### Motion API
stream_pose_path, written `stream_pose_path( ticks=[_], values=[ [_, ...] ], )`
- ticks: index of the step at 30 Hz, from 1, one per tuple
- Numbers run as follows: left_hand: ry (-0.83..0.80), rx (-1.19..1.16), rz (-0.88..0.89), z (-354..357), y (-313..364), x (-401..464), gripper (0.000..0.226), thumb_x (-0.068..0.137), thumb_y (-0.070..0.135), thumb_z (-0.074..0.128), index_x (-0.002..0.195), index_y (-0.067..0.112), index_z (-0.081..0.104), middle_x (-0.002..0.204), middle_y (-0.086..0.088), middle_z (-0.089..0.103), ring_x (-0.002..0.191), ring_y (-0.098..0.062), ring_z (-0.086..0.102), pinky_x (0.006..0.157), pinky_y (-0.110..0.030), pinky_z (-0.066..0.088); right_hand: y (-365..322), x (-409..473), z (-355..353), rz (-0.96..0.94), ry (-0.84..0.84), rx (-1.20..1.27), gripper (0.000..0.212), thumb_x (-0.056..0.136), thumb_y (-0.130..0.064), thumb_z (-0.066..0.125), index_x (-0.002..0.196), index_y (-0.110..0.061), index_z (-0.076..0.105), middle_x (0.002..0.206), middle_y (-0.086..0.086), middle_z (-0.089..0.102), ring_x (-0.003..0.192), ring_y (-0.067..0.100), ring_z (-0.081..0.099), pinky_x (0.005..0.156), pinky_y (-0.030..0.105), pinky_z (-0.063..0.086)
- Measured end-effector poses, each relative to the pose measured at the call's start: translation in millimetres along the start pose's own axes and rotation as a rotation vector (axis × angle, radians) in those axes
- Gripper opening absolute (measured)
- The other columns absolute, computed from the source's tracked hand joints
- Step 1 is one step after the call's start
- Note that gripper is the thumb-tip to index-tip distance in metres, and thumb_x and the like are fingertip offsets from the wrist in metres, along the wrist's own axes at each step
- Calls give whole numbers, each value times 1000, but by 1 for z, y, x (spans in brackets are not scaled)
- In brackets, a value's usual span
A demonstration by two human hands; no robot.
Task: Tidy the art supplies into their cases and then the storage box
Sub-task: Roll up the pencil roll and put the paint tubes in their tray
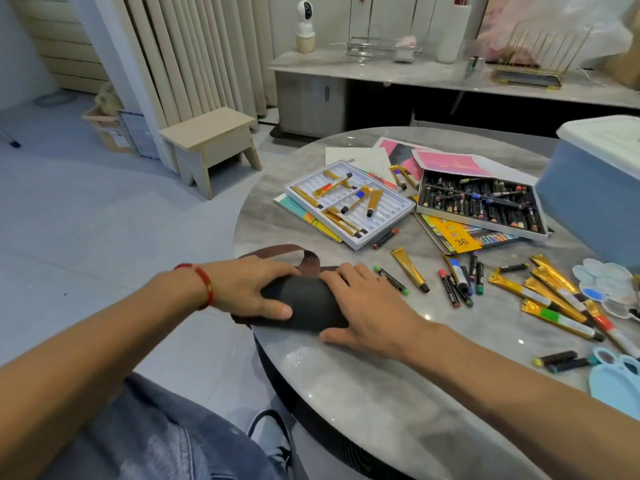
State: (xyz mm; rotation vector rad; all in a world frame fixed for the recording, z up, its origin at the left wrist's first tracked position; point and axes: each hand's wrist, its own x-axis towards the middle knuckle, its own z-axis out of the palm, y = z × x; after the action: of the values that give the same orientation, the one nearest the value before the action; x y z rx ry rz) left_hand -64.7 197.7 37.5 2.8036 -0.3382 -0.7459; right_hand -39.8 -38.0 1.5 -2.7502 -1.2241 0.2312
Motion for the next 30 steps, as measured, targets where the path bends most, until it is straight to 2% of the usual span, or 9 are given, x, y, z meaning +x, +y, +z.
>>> stream_pose_path(
  ticks=[3,6,11,16,18,21,24,27,30],
  values=[
    [220,411,-17,37,15,-12,127,61,77,68,152,34,-10,156,2,12,137,-23,28,97,-43,48,10,9,-19,91,-62,232,84,76,-60,75,144,-27,40,130,-1,56,115,22,55,97,42,49],
    [423,477,-9,51,19,-9,118,61,72,74,149,37,3,140,3,30,120,-23,44,75,-33,46,18,8,-31,225,-199,560,76,73,-61,80,135,-32,47,121,-6,62,105,14,61,94,37,52],
    [206,-153,58,13,14,-17,75,60,55,85,116,49,36,110,18,59,90,-7,62,70,-20,52,36,2,-34,372,-267,1225,67,79,-66,68,117,-12,74,116,11,74,112,27,67,111,45,44],
    [-68,-993,44,-1,22,-32,58,71,33,87,124,30,64,122,-2,70,111,-25,68,95,-43,55,47,-11,-47,444,-128,1974,86,95,-76,26,109,-10,79,122,14,72,112,30,69,101,41,51],
    [-66,-1238,24,2,27,-31,60,66,36,84,122,21,69,128,-11,67,117,-31,64,97,-41,52,42,-11,-42,418,-122,2041,88,92,-80,24,109,-14,79,120,14,72,108,31,69,94,41,53],
    [13,-1478,-160,1,33,-25,74,50,47,92,110,10,75,111,-26,69,83,-38,65,58,-36,45,38,-11,-45,302,-241,2009,89,84,-88,34,118,-12,64,115,22,67,107,41,63,94,47,50],
    [90,-1619,-216,-10,40,-21,68,65,48,78,115,4,71,107,-28,66,69,-38,64,44,-25,35,34,-7,-50,251,-216,1871,73,94,-72,41,124,-9,61,105,23,68,76,34,66,80,45,57],
    [89,-1739,-156,-24,53,-20,65,74,50,67,120,4,69,105,-26,63,69,-38,63,32,-20,36,33,-5,-51,267,9,1794,46,106,-46,40,103,-5,60,66,8,53,47,14,43,53,30,51],
    [77,-1742,-95,-32,66,-22,66,75,52,63,119,4,70,100,-25,65,66,-36,63,29,-20,36,37,-12,-58,211,-8,1826,41,104,-47,45,85,-13,55,63,-1,34,48,10,31,50,23,39]
  ],
)
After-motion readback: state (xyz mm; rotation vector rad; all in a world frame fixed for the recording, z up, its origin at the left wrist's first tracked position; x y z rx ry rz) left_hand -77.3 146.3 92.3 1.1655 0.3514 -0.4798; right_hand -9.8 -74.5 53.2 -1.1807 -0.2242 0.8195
